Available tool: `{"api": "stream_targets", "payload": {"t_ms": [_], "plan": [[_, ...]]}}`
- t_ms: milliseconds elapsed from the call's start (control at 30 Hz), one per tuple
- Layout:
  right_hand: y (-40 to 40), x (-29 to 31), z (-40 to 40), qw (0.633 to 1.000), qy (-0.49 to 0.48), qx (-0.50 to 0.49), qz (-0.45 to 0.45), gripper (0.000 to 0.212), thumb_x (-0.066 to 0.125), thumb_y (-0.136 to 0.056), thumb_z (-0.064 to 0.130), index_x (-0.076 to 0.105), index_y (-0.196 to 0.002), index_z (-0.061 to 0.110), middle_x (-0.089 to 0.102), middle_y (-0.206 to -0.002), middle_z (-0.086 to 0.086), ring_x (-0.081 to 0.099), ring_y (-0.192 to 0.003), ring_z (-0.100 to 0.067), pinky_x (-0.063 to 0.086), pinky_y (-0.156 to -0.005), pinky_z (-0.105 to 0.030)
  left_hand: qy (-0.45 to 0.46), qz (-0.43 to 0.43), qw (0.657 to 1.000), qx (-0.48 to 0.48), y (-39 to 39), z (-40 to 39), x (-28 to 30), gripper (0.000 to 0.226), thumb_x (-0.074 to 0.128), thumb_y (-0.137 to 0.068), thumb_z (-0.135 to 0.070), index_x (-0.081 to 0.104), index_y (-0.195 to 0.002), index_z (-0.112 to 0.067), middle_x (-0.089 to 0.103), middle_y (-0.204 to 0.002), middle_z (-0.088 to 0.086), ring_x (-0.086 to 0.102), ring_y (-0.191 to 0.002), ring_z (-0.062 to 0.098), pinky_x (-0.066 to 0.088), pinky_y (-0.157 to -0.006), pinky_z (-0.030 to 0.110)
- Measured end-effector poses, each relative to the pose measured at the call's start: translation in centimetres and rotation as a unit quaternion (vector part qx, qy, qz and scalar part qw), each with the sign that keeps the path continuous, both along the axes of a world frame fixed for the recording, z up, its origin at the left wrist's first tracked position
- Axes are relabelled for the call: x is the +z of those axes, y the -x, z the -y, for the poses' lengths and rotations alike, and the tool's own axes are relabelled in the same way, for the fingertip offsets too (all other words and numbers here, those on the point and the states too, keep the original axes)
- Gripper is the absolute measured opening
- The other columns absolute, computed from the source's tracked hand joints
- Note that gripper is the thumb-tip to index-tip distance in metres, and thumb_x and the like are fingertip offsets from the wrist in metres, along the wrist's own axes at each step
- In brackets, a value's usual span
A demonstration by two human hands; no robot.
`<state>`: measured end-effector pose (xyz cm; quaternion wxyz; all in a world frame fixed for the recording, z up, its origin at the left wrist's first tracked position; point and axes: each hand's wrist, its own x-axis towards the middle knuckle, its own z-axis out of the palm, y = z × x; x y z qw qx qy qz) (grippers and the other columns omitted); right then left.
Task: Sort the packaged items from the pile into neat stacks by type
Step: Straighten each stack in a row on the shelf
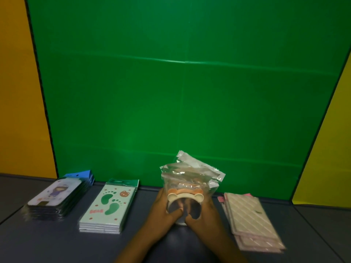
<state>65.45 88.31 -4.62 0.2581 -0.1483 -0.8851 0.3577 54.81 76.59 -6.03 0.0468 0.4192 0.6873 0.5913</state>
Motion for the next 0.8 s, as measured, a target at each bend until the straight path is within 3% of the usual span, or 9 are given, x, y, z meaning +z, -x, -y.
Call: {"api": "stream_targets", "payload": {"t_ms": [67, 133, 267, 333, 400, 500, 600, 667, 800], "plan": [[-0.8, -0.2, -0.6, 0.999, -0.032, -0.029, -0.003, 0.05, 0.067, -0.08, 0.014, 0.048, -0.126, 0.02, 0.056, -0.116, -0.002, 0.05, -0.096, -0.008, 0.037, -0.078, -0.005, -0.012, -0.013, 1.0, 0.004, -0.5, -0.2, 0.5, 0.055, 0.058, -0.064, -0.039, 0.049, -0.117, -0.029, 0.056, -0.119, -0.002, 0.053, -0.107, -0.007, 0.042, -0.089, 0.011], [-1.3, -0.6, -1.0, 0.999, -0.042, -0.031, 0.004, 0.053, 0.067, -0.079, 0.018, 0.045, -0.127, 0.014, 0.055, -0.114, 0.001, 0.048, -0.094, -0.006, 0.033, -0.074, -0.002, -0.014, -0.023, 1.0, 0.002, -0.7, -0.3, 0.8, 0.053, 0.056, -0.064, -0.041, 0.048, -0.115, -0.029, 0.056, -0.117, -0.004, 0.054, -0.105, -0.007, 0.042, -0.088, 0.01], [-0.7, 0.3, -0.2, 0.999, -0.01, -0.04, -0.011, 0.063, 0.06, -0.069, 0.036, 0.051, -0.127, 0.012, 0.055, -0.114, 0.006, 0.05, -0.101, -0.004, 0.043, -0.094, -0.018, 0.036, -0.039, 0.998, -0.016, 0.1, -0.1, 0.1, 0.059, 0.051, -0.069, -0.036, 0.043, -0.127, -0.029, 0.054, -0.125, -0.005, 0.052, -0.115, 0.002, 0.044, -0.099, 0.027], [-0.4, 0.8, -0.1, 0.999, 0.006, -0.015, -0.032, 0.065, 0.056, -0.066, 0.047, 0.053, -0.124, 0.02, 0.056, -0.117, 0.01, 0.053, -0.106, 0.0, 0.039, -0.1, -0.013, 0.057, -0.061, 0.996, -0.003, 0.8, 0.1, -0.1, 0.059, 0.049, -0.072, -0.036, 0.043, -0.13, -0.026, 0.054, -0.127, -0.006, 0.051, -0.119, 0.007, 0.042, -0.102, 0.034], [-0.5, 0.9, 0.0, 1.0, -0.005, 0.004, -0.022, 0.065, 0.055, -0.069, 0.051, 0.046, -0.129, 0.027, 0.053, -0.123, 0.011, 0.051, -0.114, -0.001, 0.034, -0.099, -0.006, 0.065, -0.058, 0.996, -0.007, 0.9, 0.4, 0.0, 0.058, 0.048, -0.071, -0.037, 0.043, -0.128, -0.026, 0.054, -0.128, -0.005, 0.05, -0.119, 0.005, 0.04, -0.104, 0.03], [-0.4, 0.4, 0.0, 1.0, -0.023, -0.002, 0.012, 0.059, 0.06, -0.08, 0.039, 0.042, -0.134, 0.023, 0.05, -0.13, 0.001, 0.051, -0.12, -0.015, 0.039, -0.099, -0.019, 0.047, -0.006, 0.998, -0.044, 0.5, 0.1, 0.1, 0.057, 0.05, -0.069, -0.032, 0.04, -0.125, -0.025, 0.053, -0.125, -0.003, 0.05, -0.115, -0.007, 0.038, -0.097, 0.012], [-0.3, 1.1, 0.1, 0.999, 0.018, 0.004, -0.028, 0.045, 0.05, -0.067, 0.054, 0.049, -0.11, 0.041, 0.055, -0.119, 0.01, 0.05, -0.113, 0.007, 0.036, -0.105, -0.022, 0.033, -0.007, 0.998, -0.044, 0.2, 0.2, 0.0, 0.06, 0.053, -0.073, -0.026, 0.039, -0.132, -0.025, 0.051, -0.13, -0.006, 0.049, -0.12, -0.002, 0.038, -0.102, 0.016], [-0.3, 0.5, -0.5, 1.0, 0.005, 0.016, -0.008, 0.054, 0.048, -0.064, 0.056, 0.045, -0.116, 0.043, 0.05, -0.125, 0.016, 0.043, -0.118, 0.011, 0.031, -0.109, -0.02, 0.038, -0.016, 0.998, -0.054, 0.3, 0.5, -0.1, 0.058, 0.056, -0.078, -0.028, 0.04, -0.133, -0.024, 0.05, -0.132, -0.01, 0.047, -0.122, -0.004, 0.035, -0.101, 0.012], [-0.7, -0.4, -1.1, 0.998, -0.051, 0.004, 0.028, 0.081, 0.046, -0.071, 0.059, 0.035, -0.143, 0.025, 0.034, -0.141, 0.01, 0.032, -0.131, -0.003, 0.02, -0.107, -0.013, 0.045, 0.006, 0.998, -0.054, 0.8, 0.5, -0.7, 0.056, 0.059, -0.082, -0.016, 0.039, -0.134, -0.02, 0.052, -0.131, -0.009, 0.048, -0.122, -0.002, 0.036, -0.101, 0.013]]}}
